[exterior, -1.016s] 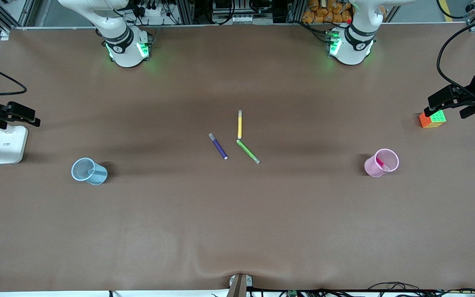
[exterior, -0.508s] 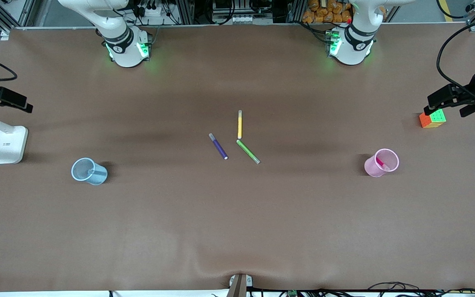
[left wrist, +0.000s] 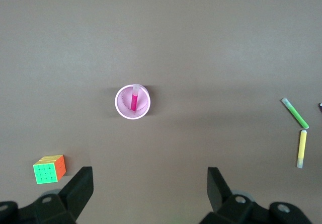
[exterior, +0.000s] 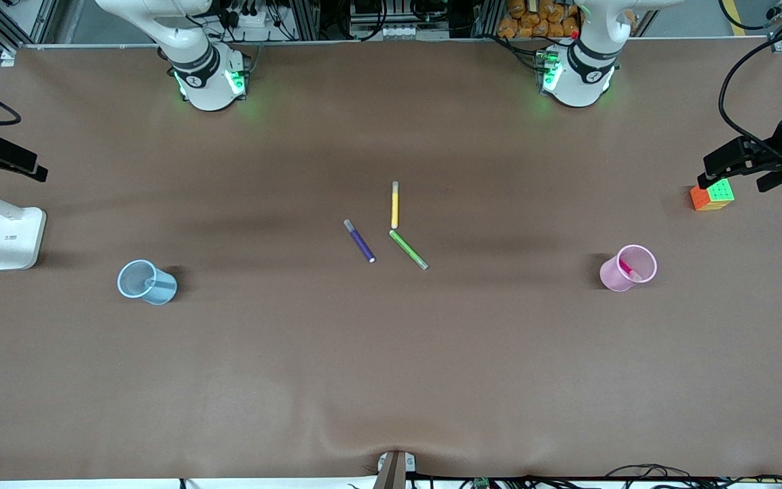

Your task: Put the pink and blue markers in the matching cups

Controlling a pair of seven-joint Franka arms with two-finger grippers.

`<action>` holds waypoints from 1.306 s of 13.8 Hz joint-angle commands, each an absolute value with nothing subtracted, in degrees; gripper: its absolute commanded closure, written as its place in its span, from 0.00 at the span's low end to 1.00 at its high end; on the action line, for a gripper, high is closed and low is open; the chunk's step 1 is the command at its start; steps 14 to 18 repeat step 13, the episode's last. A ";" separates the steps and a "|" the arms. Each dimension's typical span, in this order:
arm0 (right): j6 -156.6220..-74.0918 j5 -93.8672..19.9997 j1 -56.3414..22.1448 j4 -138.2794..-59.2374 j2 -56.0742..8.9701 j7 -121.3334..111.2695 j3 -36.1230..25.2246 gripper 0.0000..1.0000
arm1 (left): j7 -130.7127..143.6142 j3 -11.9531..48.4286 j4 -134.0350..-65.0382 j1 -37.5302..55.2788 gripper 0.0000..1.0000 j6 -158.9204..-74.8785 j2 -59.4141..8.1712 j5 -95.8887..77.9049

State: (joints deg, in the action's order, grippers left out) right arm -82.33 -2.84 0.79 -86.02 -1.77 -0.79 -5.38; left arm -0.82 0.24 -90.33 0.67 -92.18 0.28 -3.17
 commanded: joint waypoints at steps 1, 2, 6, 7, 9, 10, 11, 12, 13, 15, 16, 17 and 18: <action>-82.44 -1.76 -0.26 -85.96 -1.32 0.18 -5.18 0.00 | -1.41 -0.09 -90.18 1.06 0.00 -91.41 1.32 -1.93; -82.44 -1.67 -0.61 -85.96 -1.41 0.18 -5.19 0.00 | -1.41 -0.09 -90.09 1.05 0.00 -91.32 1.32 -1.93; -83.14 -1.58 -0.62 -85.96 -1.58 0.18 -5.19 0.00 | -1.32 -0.09 -89.56 1.14 0.00 -91.06 0.97 -1.67; -83.23 -1.58 -0.70 -85.96 -1.58 0.18 -5.19 0.00 | -1.32 -0.09 -89.56 1.14 0.00 -90.88 0.88 -1.67; -83.23 -1.58 -0.97 -85.87 -1.58 0.09 -5.19 0.00 | -1.14 0.00 -89.56 1.23 0.00 -90.70 0.88 -1.76; -83.23 -1.50 -0.97 -85.96 -1.58 0.09 -5.19 0.00 | -0.88 -0.09 -89.56 1.23 0.00 -90.70 0.88 -1.76; -83.23 -1.49 -0.97 -85.96 -1.58 0.09 -5.19 0.00 | -0.88 -0.09 -89.56 1.23 0.00 -90.70 0.97 -1.76; -83.23 -1.49 -0.97 -85.96 -1.58 0.09 -5.19 0.00 | -0.88 -0.09 -89.56 1.23 0.00 -90.62 0.97 -1.76; -83.23 -1.41 -0.97 -86.04 -1.58 0.09 -5.19 0.00 | -0.88 0.00 -89.65 1.23 0.00 -90.62 0.97 -1.76; -83.23 -1.41 -0.97 -86.04 -1.58 0.09 -5.19 0.00 | -0.88 0.00 -89.65 1.23 0.00 -90.62 0.97 -1.76; -83.23 -1.41 -0.97 -86.04 -1.58 0.09 -5.19 0.00 | -0.88 0.00 -89.65 1.23 0.00 -90.62 0.97 -1.76; -83.23 -1.41 -0.97 -86.04 -1.58 0.09 -5.19 0.00 | -0.88 0.00 -89.65 1.23 0.00 -90.62 0.97 -1.76; -83.23 -1.41 -0.97 -86.04 -1.58 0.09 -5.19 0.00 | -0.88 0.00 -89.65 1.23 0.00 -90.62 0.97 -1.76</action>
